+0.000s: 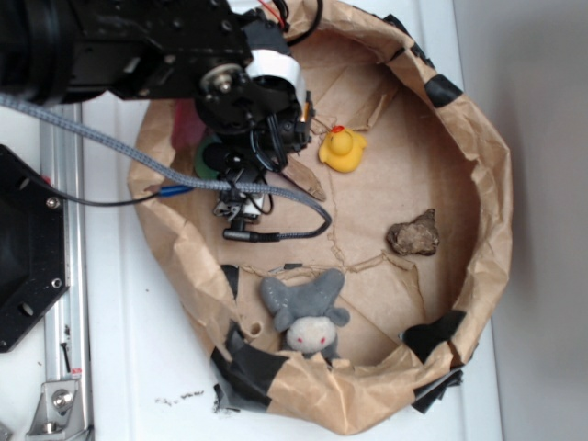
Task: Grab the wood chip.
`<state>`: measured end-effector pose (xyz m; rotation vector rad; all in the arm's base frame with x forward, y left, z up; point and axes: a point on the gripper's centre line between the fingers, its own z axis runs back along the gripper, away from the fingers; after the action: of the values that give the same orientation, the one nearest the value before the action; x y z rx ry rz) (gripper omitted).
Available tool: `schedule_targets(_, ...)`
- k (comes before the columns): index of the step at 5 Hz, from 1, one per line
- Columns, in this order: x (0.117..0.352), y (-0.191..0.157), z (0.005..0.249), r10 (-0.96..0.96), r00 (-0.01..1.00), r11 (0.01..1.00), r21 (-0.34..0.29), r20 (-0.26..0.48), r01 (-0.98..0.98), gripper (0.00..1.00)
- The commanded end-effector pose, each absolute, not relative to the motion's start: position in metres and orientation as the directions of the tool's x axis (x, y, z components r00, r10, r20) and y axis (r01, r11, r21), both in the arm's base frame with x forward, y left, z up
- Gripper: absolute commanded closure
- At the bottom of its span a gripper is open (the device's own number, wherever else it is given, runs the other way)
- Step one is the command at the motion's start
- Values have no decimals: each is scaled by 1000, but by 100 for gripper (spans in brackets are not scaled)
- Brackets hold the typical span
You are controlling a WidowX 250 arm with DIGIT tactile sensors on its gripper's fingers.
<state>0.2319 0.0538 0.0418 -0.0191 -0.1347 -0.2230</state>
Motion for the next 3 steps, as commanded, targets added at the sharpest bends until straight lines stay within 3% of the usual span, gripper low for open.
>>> schedule_targets(1, 250, 56, 25, -277, 954, 961, 59, 119, 272, 0)
schedule_targets(3, 256, 54, 15, -276, 956, 960, 62, 101, 271, 0)
